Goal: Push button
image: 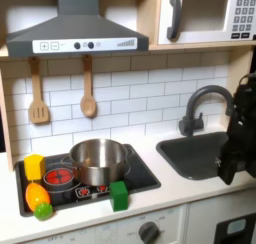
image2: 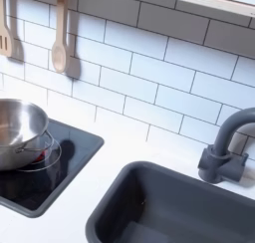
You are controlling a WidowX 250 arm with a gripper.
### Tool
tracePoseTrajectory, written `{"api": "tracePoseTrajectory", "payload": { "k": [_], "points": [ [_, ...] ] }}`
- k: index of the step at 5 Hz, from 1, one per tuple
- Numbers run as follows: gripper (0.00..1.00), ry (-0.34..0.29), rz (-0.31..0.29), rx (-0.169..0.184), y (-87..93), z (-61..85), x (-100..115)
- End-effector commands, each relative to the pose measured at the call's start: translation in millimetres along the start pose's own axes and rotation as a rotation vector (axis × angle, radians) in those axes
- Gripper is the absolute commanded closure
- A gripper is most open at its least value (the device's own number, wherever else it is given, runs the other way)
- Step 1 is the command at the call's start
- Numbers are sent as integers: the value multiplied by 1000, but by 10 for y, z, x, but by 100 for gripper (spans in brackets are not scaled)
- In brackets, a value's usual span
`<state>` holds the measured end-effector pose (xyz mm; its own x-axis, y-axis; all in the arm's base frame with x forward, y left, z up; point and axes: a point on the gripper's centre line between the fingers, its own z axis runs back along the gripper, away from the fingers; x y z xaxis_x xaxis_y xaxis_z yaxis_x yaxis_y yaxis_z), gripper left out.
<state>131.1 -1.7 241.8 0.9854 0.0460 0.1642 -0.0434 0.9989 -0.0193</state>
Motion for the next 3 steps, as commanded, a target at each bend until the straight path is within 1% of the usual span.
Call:
{"api": "tracePoseTrajectory", "payload": {
  "k": [1, 2, 3],
  "points": [
    [0, -64, 6, 41, 163, -45, 232],
    [0, -103, 17, 59, 253, -58, 379],
    [0, -136, 38, 64, 355, -48, 605]
  ]
}}
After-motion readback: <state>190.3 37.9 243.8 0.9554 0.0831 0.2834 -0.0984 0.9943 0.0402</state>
